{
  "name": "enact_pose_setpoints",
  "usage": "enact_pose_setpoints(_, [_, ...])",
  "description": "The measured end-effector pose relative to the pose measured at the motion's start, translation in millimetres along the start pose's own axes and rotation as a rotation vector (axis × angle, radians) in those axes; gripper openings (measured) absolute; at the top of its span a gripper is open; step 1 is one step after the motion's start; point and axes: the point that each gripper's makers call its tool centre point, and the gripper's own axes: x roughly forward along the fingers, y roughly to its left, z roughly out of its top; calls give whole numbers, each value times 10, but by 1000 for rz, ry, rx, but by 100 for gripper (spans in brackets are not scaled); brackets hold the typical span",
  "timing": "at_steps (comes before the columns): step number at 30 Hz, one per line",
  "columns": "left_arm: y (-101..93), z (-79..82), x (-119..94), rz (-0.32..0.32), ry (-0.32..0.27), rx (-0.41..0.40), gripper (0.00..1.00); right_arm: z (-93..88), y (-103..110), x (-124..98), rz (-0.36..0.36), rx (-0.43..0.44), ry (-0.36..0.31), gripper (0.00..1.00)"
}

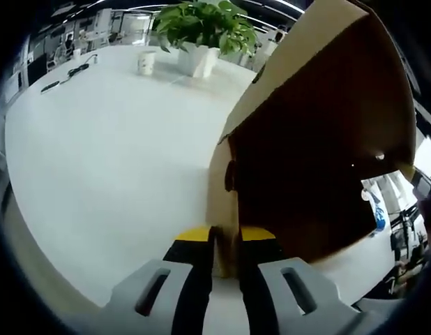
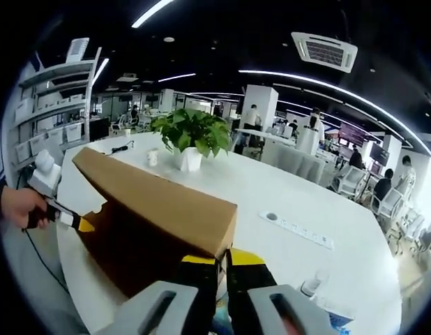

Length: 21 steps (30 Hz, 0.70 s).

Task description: Operate the shoe box by opening the lid, removing the specified soft item, and placing it in the target area until the item is outside and the box remains undamaged.

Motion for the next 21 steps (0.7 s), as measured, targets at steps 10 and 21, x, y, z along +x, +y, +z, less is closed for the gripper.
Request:
enact_pose_setpoints(10, [-5,-3,-3,-11,9,-10,11,-173,54,-46,-3,-17,13,0])
enact_pose_setpoints(21, [-8,-5,-7,-19,11,-15,12,-312,115,-87,4,3,18,0])
